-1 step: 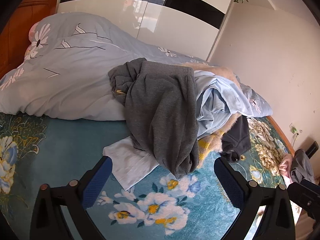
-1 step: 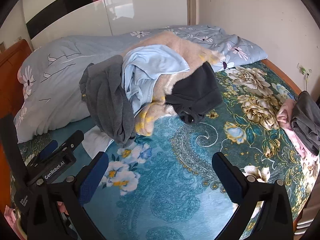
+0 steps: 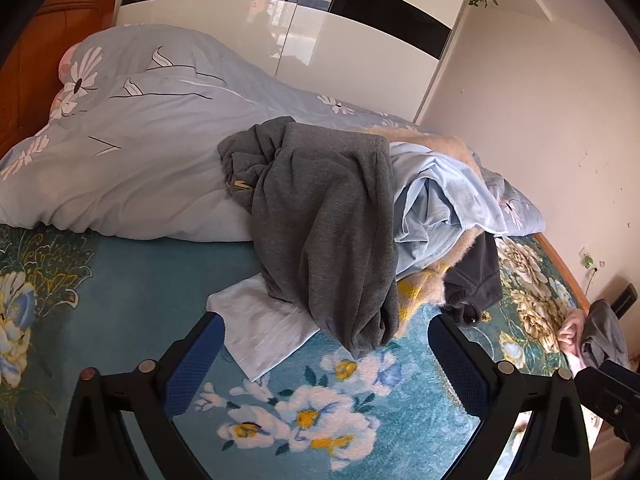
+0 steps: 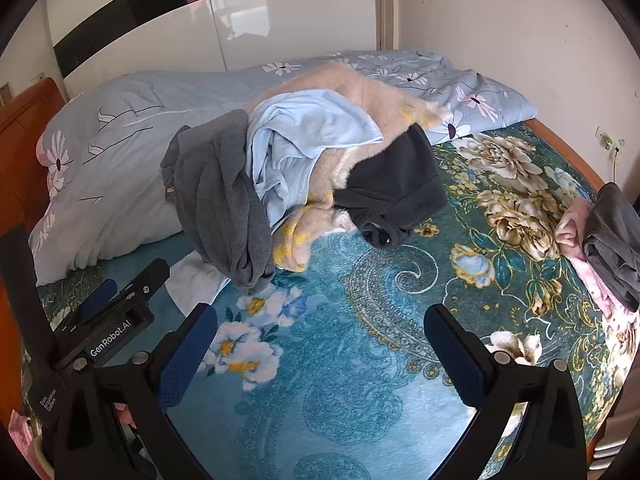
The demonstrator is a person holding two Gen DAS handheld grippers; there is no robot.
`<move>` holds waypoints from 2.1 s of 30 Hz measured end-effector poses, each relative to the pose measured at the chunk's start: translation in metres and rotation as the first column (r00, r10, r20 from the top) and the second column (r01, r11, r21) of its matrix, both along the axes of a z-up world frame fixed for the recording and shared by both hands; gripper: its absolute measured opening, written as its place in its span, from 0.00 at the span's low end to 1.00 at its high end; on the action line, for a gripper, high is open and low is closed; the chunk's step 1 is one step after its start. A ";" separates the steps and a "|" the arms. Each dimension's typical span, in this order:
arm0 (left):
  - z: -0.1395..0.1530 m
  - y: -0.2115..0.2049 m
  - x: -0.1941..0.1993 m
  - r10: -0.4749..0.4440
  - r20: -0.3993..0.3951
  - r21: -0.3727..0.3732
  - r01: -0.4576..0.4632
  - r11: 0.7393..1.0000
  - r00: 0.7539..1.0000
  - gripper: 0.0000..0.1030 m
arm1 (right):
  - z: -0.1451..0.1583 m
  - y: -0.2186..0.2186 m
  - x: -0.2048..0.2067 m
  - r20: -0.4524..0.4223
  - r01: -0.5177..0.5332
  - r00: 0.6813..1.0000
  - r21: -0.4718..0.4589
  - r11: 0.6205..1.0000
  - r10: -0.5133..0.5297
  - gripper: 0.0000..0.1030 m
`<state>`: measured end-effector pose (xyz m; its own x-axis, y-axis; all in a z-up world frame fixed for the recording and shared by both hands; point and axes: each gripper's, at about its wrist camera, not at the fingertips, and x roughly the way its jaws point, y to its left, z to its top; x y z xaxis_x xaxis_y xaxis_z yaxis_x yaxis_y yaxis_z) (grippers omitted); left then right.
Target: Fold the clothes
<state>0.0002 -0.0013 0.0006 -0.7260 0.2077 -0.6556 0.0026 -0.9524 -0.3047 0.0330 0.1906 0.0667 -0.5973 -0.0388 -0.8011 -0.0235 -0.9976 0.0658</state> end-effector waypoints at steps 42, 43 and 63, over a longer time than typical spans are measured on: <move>-0.010 -0.010 -0.006 -0.029 0.005 0.081 0.029 0.996 1.000 1.00 | -0.002 -0.031 0.003 -0.106 0.005 0.994 0.088 0.996 0.004 1.00; -0.010 -0.010 -0.007 -0.034 0.006 0.085 0.034 0.996 0.999 1.00 | -0.002 -0.031 0.003 -0.104 0.004 0.995 0.088 0.996 0.005 1.00; -0.011 -0.004 -0.009 -0.078 0.002 0.119 0.078 0.990 0.997 1.00 | -0.010 -0.031 0.002 -0.071 -0.011 0.997 0.082 0.997 0.017 1.00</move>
<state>-0.0086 -0.0054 -0.0106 -0.7002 0.3403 -0.6276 -0.0679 -0.9068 -0.4160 0.0349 0.1596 0.0565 -0.6534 0.0156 -0.7569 -0.0073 -0.9999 -0.0142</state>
